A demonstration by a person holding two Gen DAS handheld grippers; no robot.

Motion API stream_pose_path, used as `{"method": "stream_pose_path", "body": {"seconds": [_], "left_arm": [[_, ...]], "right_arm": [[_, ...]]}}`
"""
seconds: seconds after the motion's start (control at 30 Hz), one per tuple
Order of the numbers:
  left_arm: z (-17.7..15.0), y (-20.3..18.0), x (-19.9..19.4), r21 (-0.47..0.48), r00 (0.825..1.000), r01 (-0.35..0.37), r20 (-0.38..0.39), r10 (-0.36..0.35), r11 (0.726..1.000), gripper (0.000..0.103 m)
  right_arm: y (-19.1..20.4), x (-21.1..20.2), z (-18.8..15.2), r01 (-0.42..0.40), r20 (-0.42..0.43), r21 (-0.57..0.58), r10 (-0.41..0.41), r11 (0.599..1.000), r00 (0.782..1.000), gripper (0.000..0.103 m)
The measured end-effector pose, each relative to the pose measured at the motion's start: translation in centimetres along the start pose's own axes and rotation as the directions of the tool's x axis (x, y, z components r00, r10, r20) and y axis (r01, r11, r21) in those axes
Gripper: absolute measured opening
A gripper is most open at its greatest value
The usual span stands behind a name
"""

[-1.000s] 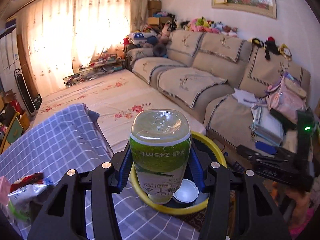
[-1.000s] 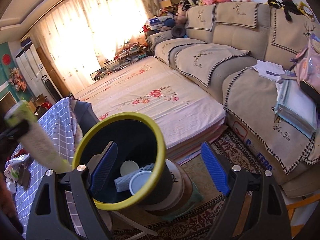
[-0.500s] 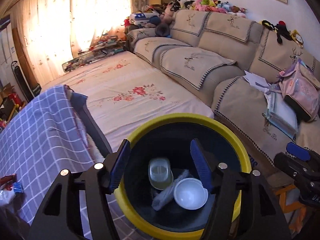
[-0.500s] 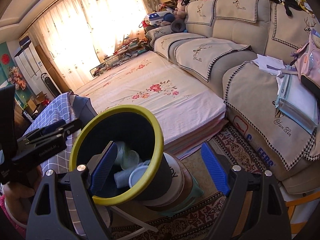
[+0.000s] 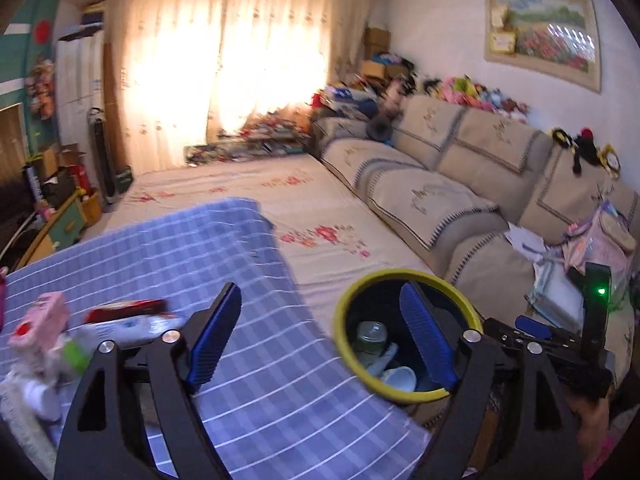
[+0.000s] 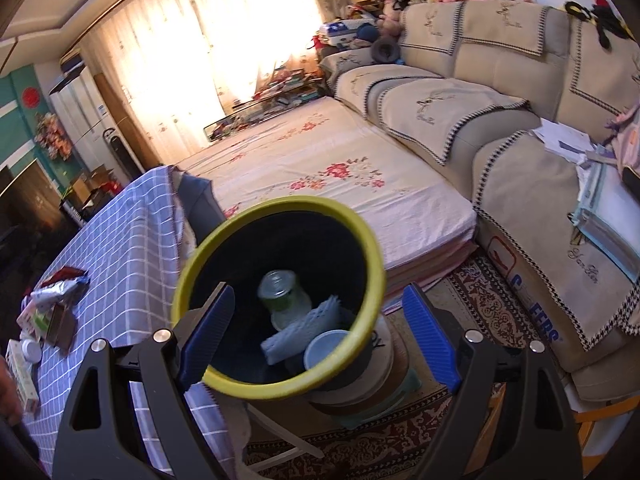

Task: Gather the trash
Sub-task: 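Grasp the brown plastic tray with the right gripper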

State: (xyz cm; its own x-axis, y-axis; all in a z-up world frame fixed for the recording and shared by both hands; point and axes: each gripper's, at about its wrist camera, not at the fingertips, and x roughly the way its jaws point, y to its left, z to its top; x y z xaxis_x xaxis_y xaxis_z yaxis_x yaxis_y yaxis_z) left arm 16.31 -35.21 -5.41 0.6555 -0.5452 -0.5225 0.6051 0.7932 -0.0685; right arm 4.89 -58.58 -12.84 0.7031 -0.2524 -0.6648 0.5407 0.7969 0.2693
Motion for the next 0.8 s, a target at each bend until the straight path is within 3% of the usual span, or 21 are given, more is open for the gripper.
{"method": "stream_pose_path", "body": {"seconds": [0.13, 0.27, 0.37, 0.6, 0.73, 0.8], "left_arm": [[-1.1, 5.4, -5.6, -0.066, 0.987, -0.14, 0.069, 0.145, 0.988, 0.09], [-3.0, 11.2, -10.4, -0.154, 0.95, -0.286, 0.085, 0.302, 0.946, 0.092], [-4.4, 13.7, -12.7, -0.179, 0.922, -0.359, 0.081, 0.378, 0.916, 0.094], [-7.6, 18.0, -16.3, -0.249, 0.886, -0.426, 0.077, 0.457, 0.87, 0.096], [-9.4, 19.9, -17.8, -0.278, 0.872, -0.447, 0.074, 0.484, 0.85, 0.096], [-10.3, 20.8, -18.4, -0.294, 0.868, -0.454, 0.066, 0.492, 0.841, 0.096]], "right_arm": [[3.3, -0.1, -0.2, -0.034, -0.014, -0.061, 0.033, 0.998, 0.999, 0.081], [7.7, 0.2, -0.7, -0.086, -0.037, -0.131, 0.082, 0.988, 0.996, 0.081], [11.4, 0.4, -1.5, -0.134, -0.062, -0.183, 0.125, 0.974, 0.99, 0.081], [21.7, 1.1, -4.1, -0.273, -0.147, -0.317, 0.238, 0.908, 0.96, 0.081], [26.1, 2.2, -5.0, -0.273, -0.159, -0.354, 0.23, 0.895, 0.96, 0.081], [27.7, 3.4, -5.1, -0.256, -0.178, -0.372, 0.202, 0.892, 0.963, 0.074]]}}
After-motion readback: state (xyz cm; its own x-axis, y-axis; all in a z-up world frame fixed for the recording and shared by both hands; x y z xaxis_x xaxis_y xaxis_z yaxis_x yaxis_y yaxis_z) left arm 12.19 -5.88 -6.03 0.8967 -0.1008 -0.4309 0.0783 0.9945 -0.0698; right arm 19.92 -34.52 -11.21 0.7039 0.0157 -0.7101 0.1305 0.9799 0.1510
